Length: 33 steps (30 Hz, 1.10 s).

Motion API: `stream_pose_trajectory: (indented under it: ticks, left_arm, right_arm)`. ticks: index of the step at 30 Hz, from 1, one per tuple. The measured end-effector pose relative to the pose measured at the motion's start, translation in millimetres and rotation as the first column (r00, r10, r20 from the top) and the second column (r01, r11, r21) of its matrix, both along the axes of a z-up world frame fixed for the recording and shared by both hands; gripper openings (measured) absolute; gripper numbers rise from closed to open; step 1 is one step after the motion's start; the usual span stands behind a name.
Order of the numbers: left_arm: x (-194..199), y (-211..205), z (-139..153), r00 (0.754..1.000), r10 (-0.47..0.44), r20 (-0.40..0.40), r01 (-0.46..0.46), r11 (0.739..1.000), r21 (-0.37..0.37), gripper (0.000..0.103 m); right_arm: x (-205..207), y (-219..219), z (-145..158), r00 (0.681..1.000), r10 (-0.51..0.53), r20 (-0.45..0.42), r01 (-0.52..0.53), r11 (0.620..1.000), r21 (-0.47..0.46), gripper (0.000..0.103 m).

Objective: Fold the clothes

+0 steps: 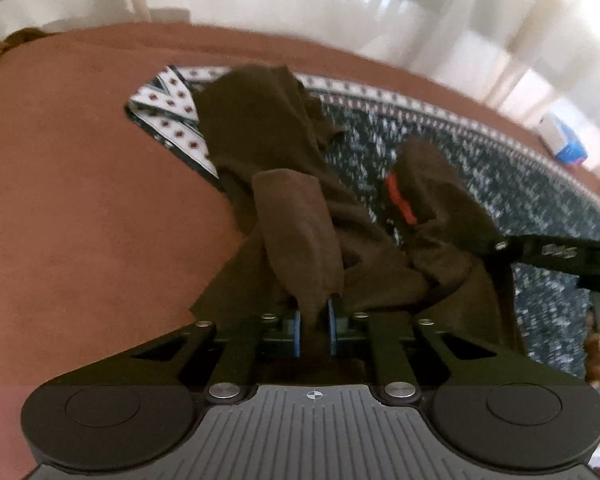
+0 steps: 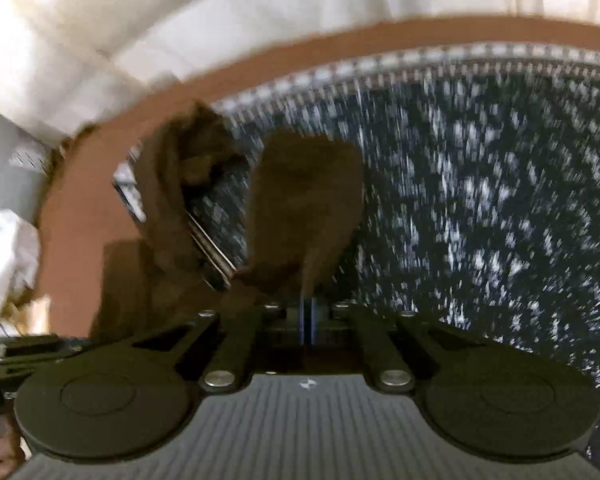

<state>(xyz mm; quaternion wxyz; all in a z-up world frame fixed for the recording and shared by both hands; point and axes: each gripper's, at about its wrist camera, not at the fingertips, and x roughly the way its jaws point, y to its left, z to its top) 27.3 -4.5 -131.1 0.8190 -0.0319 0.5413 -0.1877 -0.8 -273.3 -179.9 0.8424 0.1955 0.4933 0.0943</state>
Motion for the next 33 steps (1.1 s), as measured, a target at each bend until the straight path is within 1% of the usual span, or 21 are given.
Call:
stream_pose_trajectory:
  ticks: [2,4,6,8,10,12,15,17,19,21,23,25,27,29,31,33]
  left_arm:
    - [-8,13,17,0.999,0.016,0.029,-0.015,1.0,-0.02,0.007]
    - [-17,27,35,0.997,0.034,0.065,-0.032,0.999,-0.035,0.006]
    - [-24,43,51,0.992,0.064,0.108,-0.06,0.997,-0.04,0.001]
    - [-28,61,67,0.982,0.102,0.158,-0.097,0.994,-0.041,0.0]
    - [-27,81,84,0.965,0.162,0.208,-0.154,0.987,-0.055,0.0]
    - [-25,96,99,0.947,0.206,0.247,-0.195,0.978,-0.068,0.0]
    - [-20,108,112,0.931,0.23,0.284,-0.22,0.973,-0.067,0.0]
    - [-18,109,114,0.934,0.216,0.284,-0.208,0.976,-0.058,0.0]
    - [-18,103,110,0.945,0.186,0.27,-0.18,0.983,-0.047,0.0]
    - [-22,92,103,0.956,0.145,0.255,-0.143,0.989,-0.029,0.0]
    - [-27,81,93,0.966,0.11,0.234,-0.109,0.994,-0.018,0.0]
    - [-31,70,83,0.975,0.08,0.209,-0.079,0.997,-0.013,0.0]
    - [-35,61,74,0.981,0.064,0.184,-0.063,0.998,-0.011,0.0]
    - [-37,52,64,0.986,0.049,0.157,-0.047,0.999,-0.011,0.0]
    - [-40,44,57,0.99,0.03,0.14,-0.03,1.0,-0.002,0.0]
    - [-40,36,52,0.992,0.016,0.122,-0.017,1.0,0.006,0.0]
  right_arm:
    - [-11,-10,26,0.997,-0.018,0.07,0.015,0.999,0.036,0.004]
    - [-28,-25,61,0.987,-0.041,0.157,0.03,0.997,0.072,0.004]
    - [-47,-42,94,0.969,-0.074,0.235,0.054,0.994,0.09,0.003]
    - [-63,-59,124,0.946,-0.116,0.304,0.09,0.991,0.096,0.003]
    - [-80,-78,152,0.915,-0.169,0.367,0.144,0.985,0.097,0.003]
    - [-97,-98,173,0.882,-0.226,0.414,0.207,0.974,0.092,0.003]
    - [-121,-126,200,0.828,-0.299,0.475,0.296,0.952,0.083,0.003]
    - [-136,-144,214,0.792,-0.337,0.509,0.351,0.934,0.073,0.003]
    - [-148,-159,226,0.761,-0.367,0.536,0.402,0.914,0.055,0.003]
    - [-159,-174,235,0.73,-0.397,0.557,0.456,0.889,0.037,0.003]
    - [-172,-190,241,0.696,-0.432,0.573,0.515,0.857,0.02,0.003]
    - [-185,-208,240,0.664,-0.481,0.573,0.58,0.814,0.012,0.003]
    - [-196,-227,234,0.635,-0.533,0.559,0.641,0.767,0.002,0.003]
    - [-205,-247,221,0.607,-0.587,0.536,0.7,0.714,-0.011,0.003]
    - [-210,-268,200,0.589,-0.64,0.494,0.75,0.661,-0.039,0.003]
    - [-211,-288,171,0.585,-0.686,0.432,0.785,0.614,-0.089,0.003]
